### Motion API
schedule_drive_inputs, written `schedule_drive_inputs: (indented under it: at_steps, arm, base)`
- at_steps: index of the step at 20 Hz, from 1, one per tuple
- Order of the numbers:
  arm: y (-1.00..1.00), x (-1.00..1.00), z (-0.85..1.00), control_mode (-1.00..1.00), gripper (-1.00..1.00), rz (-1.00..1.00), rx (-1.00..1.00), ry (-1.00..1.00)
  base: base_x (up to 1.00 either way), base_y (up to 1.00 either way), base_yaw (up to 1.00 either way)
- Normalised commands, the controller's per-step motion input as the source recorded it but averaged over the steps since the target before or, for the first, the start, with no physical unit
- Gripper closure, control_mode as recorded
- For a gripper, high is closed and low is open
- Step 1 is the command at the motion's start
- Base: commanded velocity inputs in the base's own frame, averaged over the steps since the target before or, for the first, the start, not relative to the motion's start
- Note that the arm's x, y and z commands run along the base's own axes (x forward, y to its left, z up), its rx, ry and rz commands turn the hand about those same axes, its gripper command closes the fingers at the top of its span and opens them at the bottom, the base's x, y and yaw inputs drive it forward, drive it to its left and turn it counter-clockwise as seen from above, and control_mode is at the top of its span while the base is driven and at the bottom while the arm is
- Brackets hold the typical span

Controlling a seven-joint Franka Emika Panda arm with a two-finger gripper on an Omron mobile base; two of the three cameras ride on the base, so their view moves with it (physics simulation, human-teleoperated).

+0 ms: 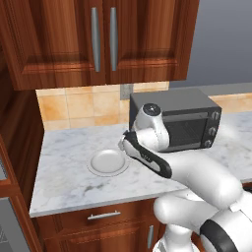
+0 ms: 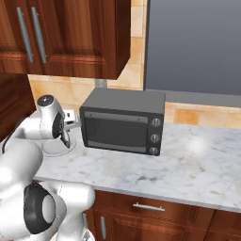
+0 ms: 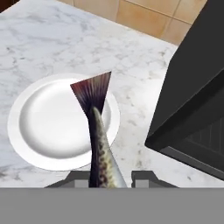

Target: Place the fish on the top rack of the oven, and slide the tray back inside. Close the oven door.

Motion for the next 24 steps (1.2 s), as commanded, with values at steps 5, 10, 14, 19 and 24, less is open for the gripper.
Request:
schedule_drive_inputs:
  at_steps: [5, 10, 14, 19, 24]
  arm:
    - [-0.05, -0.04, 0.0, -1.0, 1.0, 0.02, 0.0, 0.02]
    - [0.09, -0.82, -0.05, -1.0, 1.0, 0.31, -0.01, 0.0]
    - [0.16, -0.65, -0.06, -1.0, 1.0, 0.34, -0.02, 0.0]
    - [-0.07, -0.08, 0.11, -1.0, 1.0, 0.01, 0.0, 0.0]
    - [-0.06, 0.0, 0.01, -1.0, 1.0, 0.0, 0.0, 0.0]
  base:
    - [0.0, 0.0, 0.0]
    - [0.0, 0.0, 0.0]
    - [0.0, 0.0, 0.0]
    - [0.0, 0.0, 0.0]
    - [0.0, 0.0, 0.0]
